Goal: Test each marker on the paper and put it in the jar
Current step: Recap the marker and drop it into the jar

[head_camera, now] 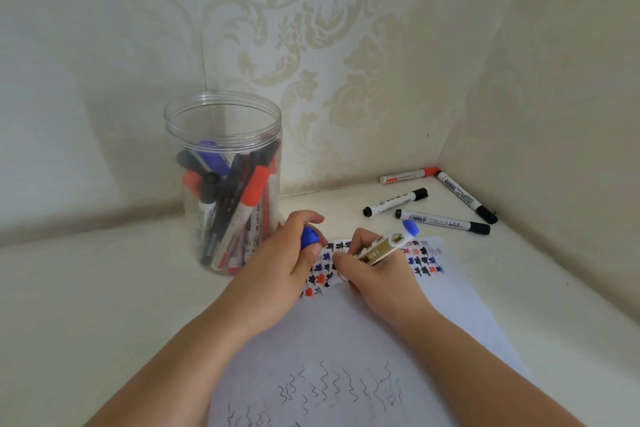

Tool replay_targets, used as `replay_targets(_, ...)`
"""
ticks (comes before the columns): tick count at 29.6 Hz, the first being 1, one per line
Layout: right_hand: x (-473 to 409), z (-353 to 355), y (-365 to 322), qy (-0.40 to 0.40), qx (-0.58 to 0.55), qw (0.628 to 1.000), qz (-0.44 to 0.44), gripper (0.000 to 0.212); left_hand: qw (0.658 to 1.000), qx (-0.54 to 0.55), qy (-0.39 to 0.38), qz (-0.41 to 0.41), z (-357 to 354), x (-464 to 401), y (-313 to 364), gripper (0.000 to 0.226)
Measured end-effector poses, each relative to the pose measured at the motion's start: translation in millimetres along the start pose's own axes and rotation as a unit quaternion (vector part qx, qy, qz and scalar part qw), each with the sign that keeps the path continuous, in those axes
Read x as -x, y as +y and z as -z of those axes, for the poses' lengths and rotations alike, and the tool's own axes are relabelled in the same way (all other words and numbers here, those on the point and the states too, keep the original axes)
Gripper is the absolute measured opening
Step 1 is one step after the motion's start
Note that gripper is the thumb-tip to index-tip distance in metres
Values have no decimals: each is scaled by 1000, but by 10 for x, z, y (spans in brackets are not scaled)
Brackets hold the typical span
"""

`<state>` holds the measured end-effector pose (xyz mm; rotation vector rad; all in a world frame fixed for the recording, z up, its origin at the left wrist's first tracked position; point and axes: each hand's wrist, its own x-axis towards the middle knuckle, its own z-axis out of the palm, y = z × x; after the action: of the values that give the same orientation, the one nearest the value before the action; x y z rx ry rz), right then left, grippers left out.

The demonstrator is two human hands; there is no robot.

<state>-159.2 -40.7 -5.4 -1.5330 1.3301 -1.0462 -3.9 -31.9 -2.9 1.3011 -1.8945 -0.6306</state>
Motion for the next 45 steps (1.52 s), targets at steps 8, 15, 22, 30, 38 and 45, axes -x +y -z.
replay_targets(8, 0, -21, 36, -6, 20, 1000, 20, 28, 1000, -9, 0, -5, -38, -5, -53, 28)
replay_targets(15, 10, -7, 36, 5, 31, 999, 36, 30, 1000, -14, 3, -7, -48, 4, -76, 28)
replay_targets(22, 31, -20, 25, -9, 38, 999, 35, 26, 1000, -17, 13, -14, -40, 10, -72, 29)
replay_targets(30, 26, 13, 13, -16, 8, 1000, 21, 25, 999, -28, 13, -12, -33, 6, -73, 36)
replay_targets(38, 21, 183, -81, 35, -229, 973, -20, 26, 999, -31, 17, -24, 18, 20, -17, 26)
replay_targets(45, 18, 152, -107, 9, -226, 974, -1, 29, 999, -26, 13, -43, 21, 9, 11, 21)
